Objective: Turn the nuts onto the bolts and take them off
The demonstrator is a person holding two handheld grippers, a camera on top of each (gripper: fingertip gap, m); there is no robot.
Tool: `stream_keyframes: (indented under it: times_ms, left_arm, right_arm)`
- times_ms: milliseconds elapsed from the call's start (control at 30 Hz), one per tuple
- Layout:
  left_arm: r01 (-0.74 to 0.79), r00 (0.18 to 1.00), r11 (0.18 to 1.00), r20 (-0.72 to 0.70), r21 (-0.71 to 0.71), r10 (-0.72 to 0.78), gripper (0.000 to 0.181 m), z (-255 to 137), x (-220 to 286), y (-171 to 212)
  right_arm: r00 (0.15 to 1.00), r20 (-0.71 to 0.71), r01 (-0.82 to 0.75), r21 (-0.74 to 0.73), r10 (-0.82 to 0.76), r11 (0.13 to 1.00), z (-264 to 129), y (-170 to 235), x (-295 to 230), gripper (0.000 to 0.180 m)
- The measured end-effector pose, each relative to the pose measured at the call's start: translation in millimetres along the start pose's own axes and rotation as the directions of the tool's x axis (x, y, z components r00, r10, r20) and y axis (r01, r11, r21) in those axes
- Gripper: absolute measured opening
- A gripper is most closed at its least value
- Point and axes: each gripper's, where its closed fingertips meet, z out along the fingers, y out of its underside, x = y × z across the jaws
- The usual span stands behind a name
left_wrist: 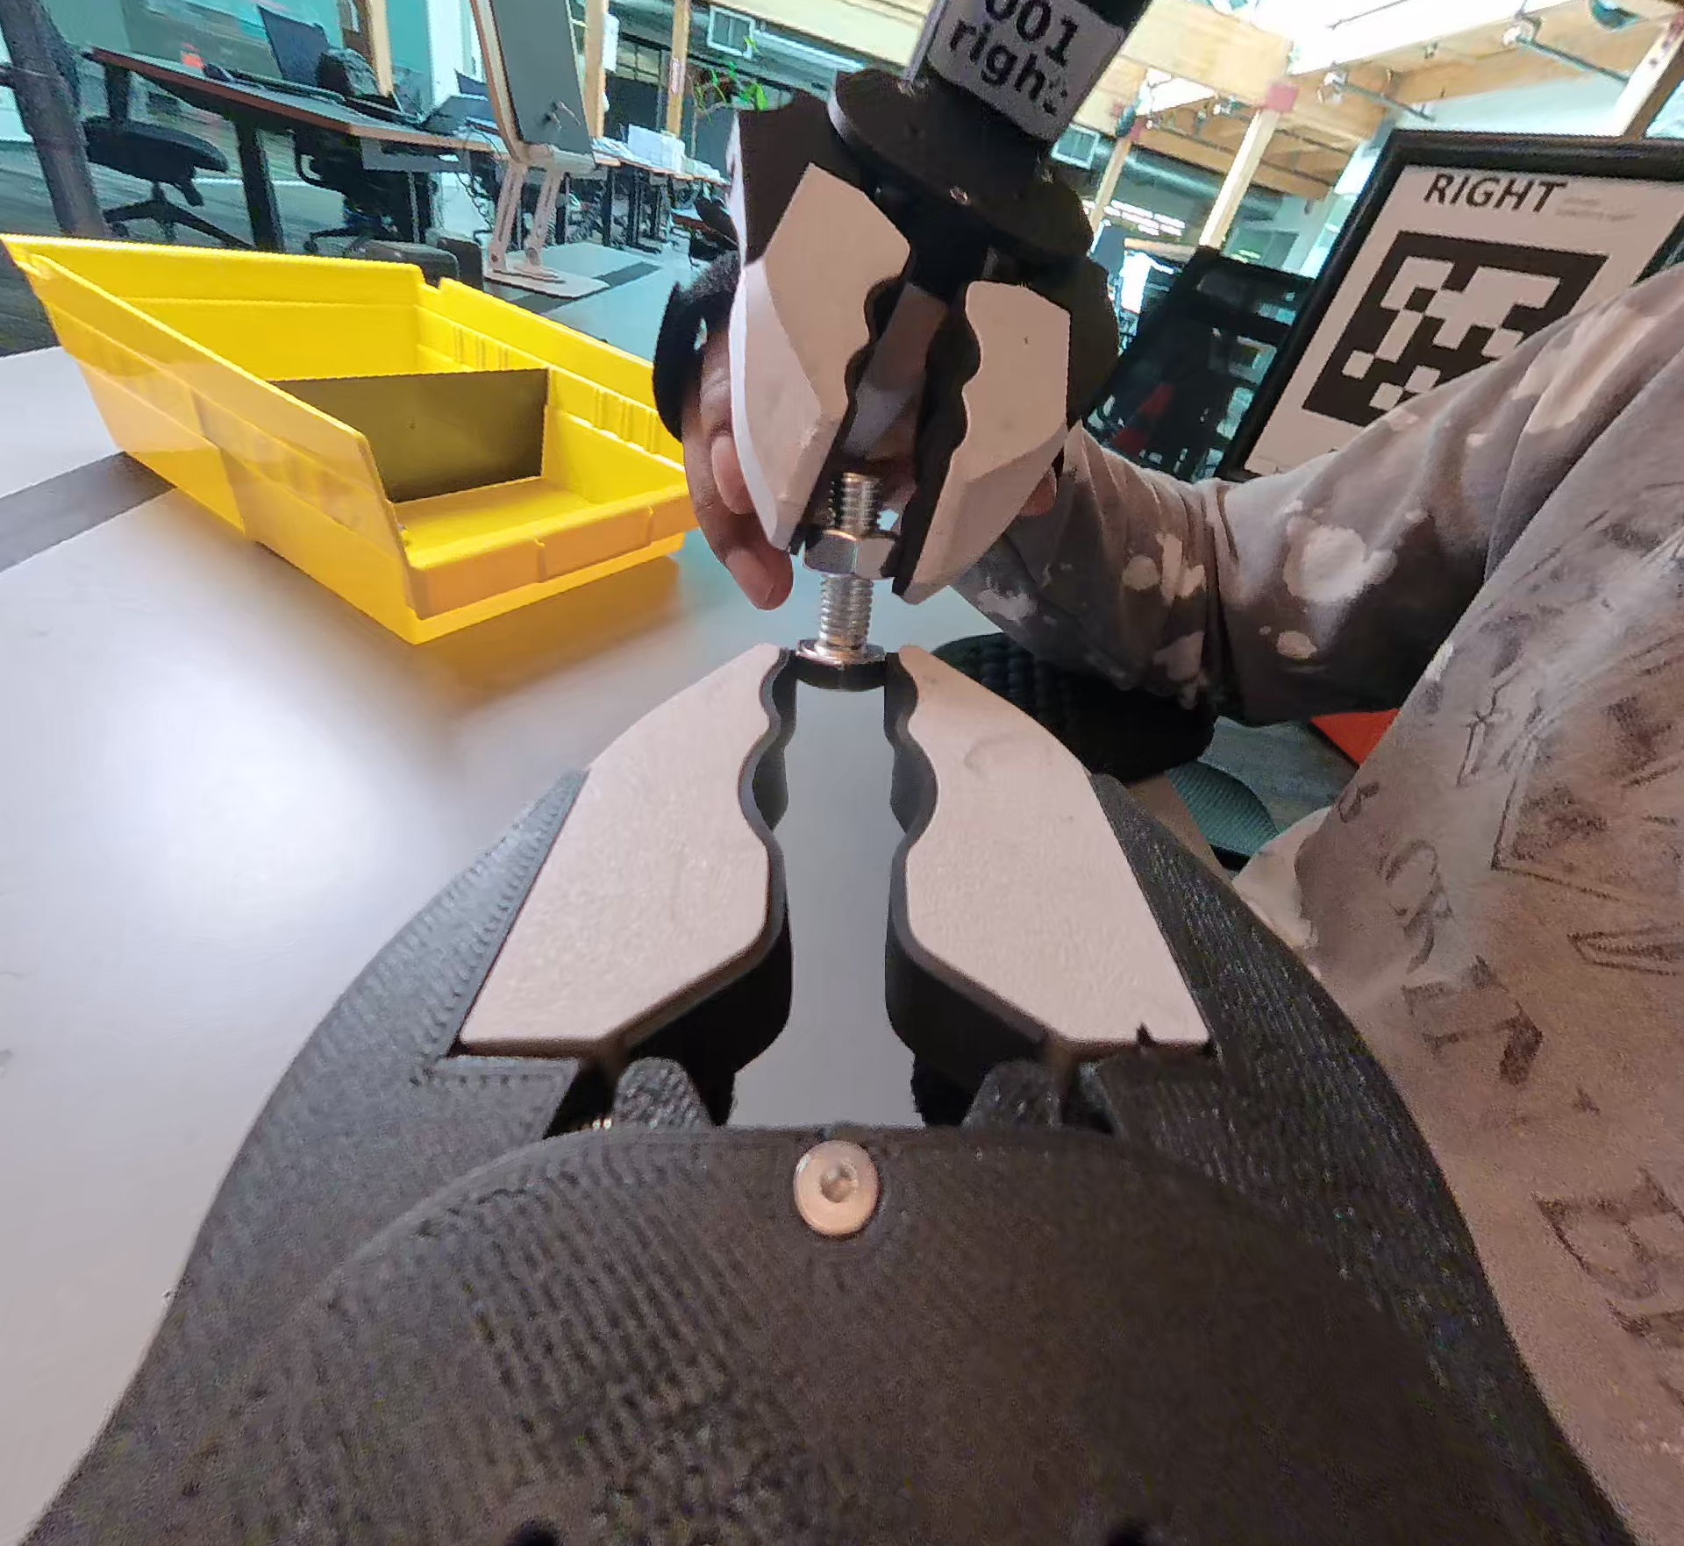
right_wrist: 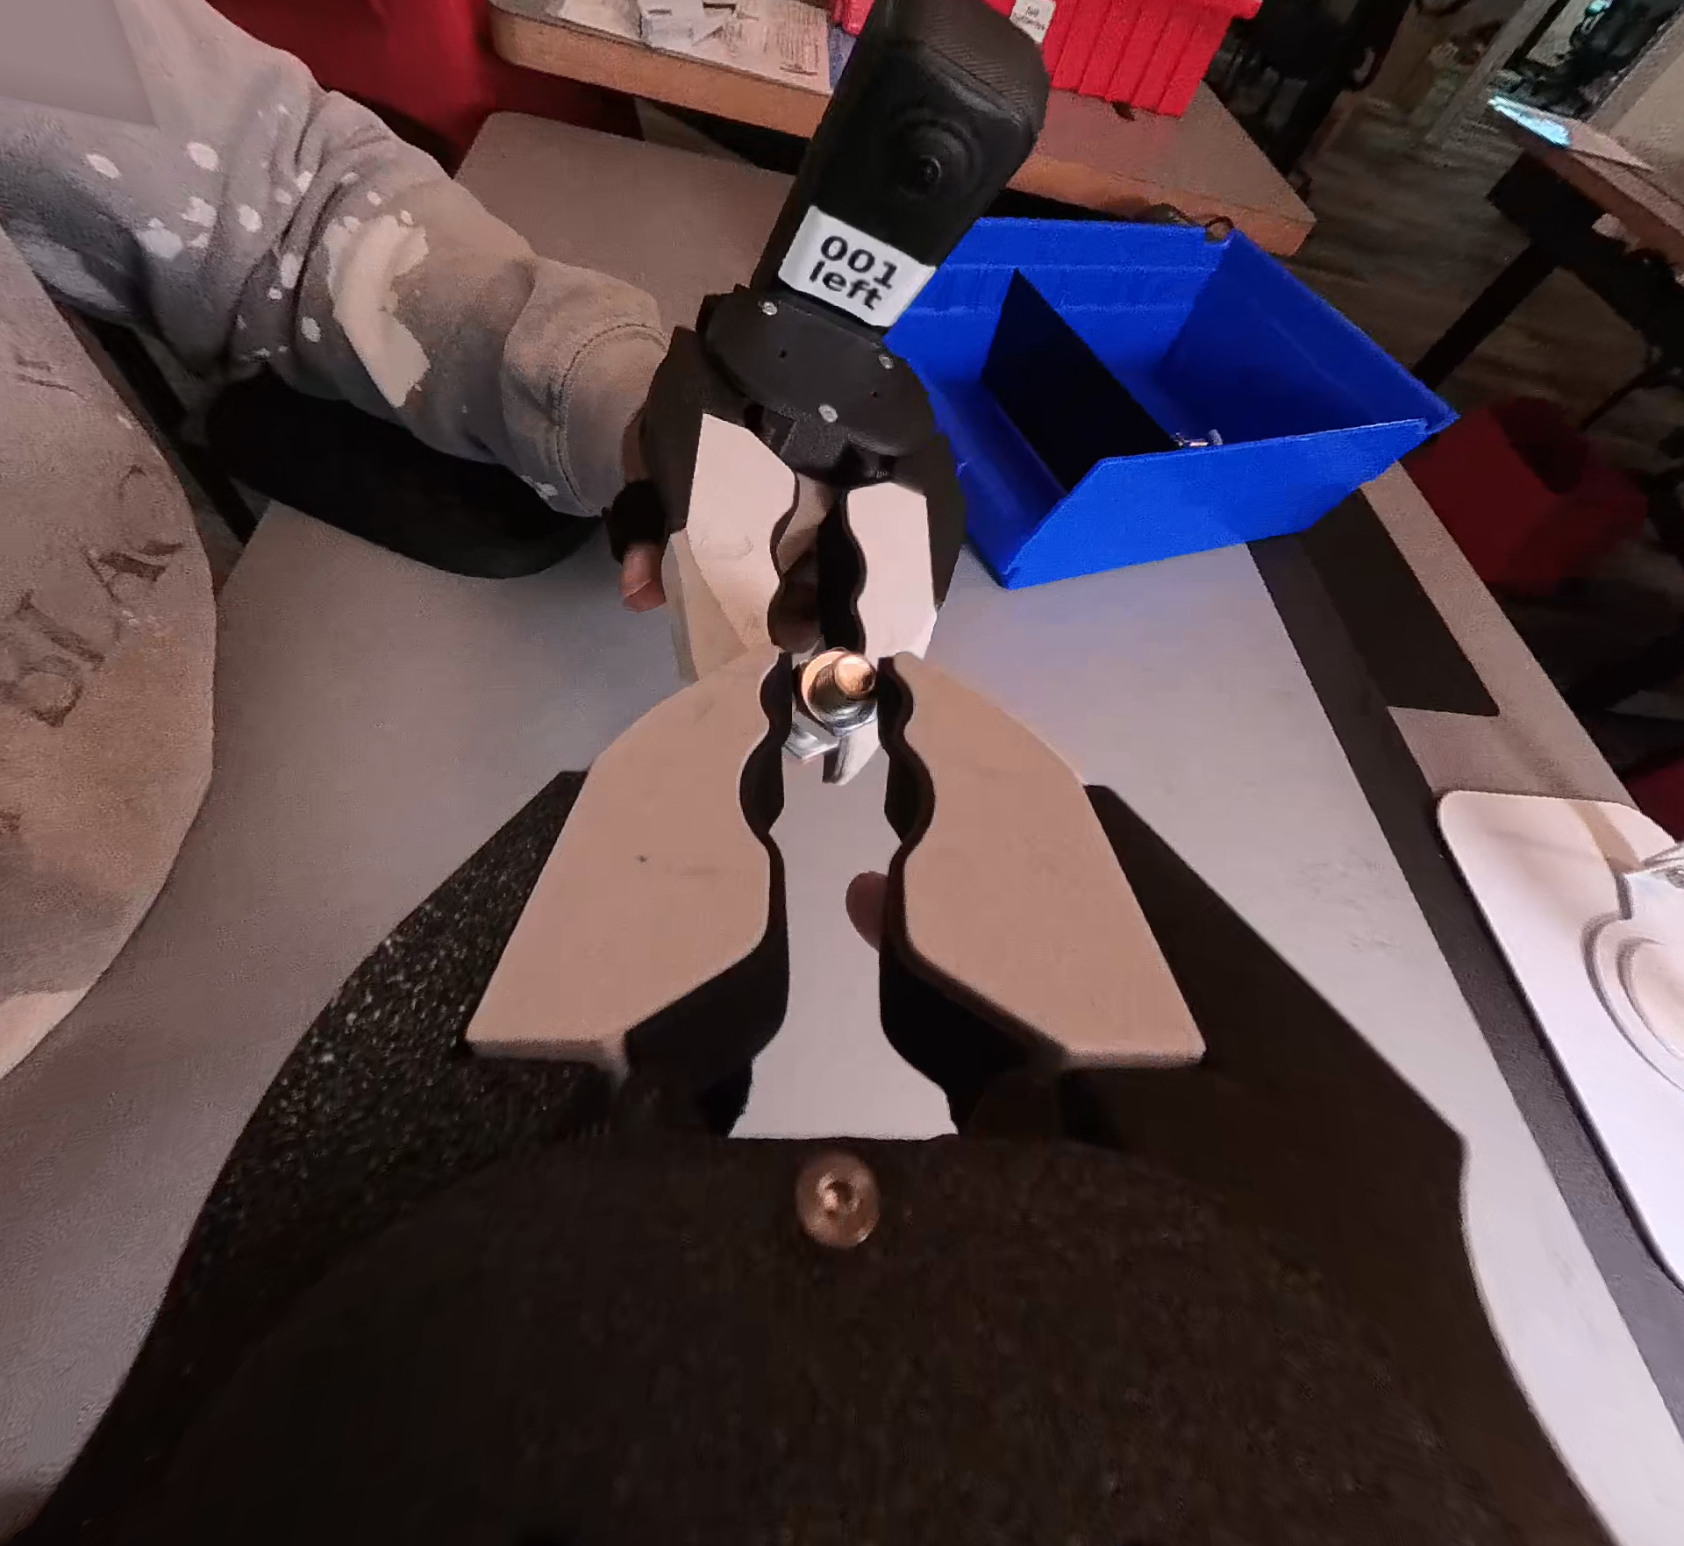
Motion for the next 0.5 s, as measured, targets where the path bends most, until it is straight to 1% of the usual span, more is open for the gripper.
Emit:
stream_keyframes:
  times_ms: [67,167,233,300,400,467,500]
  left_arm:
    - [-0.015,1.000,1.000,-0.021,-0.022,0.014,0.019,2.4,4.0,4.7]
    - [-0.090,0.996,0.996,0.014,-0.015,0.091,0.019,5.2,3.9,4.7]
    - [-0.107,0.992,0.992,0.069,0.062,0.103,0.019,2.7,-0.6,-6.6]
    - [-0.135,0.984,0.982,0.130,0.134,0.118,0.019,-3.8,-5.9,-18.6]
    - [-0.196,0.965,0.968,0.207,0.154,0.162,0.019,-9.4,-10.6,-25.3]
    - [-0.224,0.955,0.959,0.233,0.173,0.182,0.019,-11.1,-10.3,-29.3]
    - [-0.231,0.952,0.957,0.245,0.174,0.185,0.019,-12.2,-11.7,-30.0]
  right_arm:
    - [1.000,0.026,0.003,-0.015,-0.003,1.000,0.8,1.8,-4.7,0.018]
    - [1.000,0.030,-0.006,0.003,0.006,1.000,1.3,-0.1,-5.7,0.017]
    - [0.999,-0.006,-0.043,0.083,0.044,0.996,0.2,-9.3,2.0,0.017]
    - [0.993,-0.028,-0.110,0.189,0.117,0.976,-2.0,-19.5,10.7,0.021]
    - [0.974,-0.046,-0.196,0.322,0.222,0.926,-2.3,-30.0,20.5,0.027]
    - [0.966,-0.058,-0.219,0.340,0.253,0.914,0.3,-30.0,24.0,0.028]
    - [0.965,-0.064,-0.217,0.342,0.253,0.914,-0.9,-30.1,25.6,0.026]
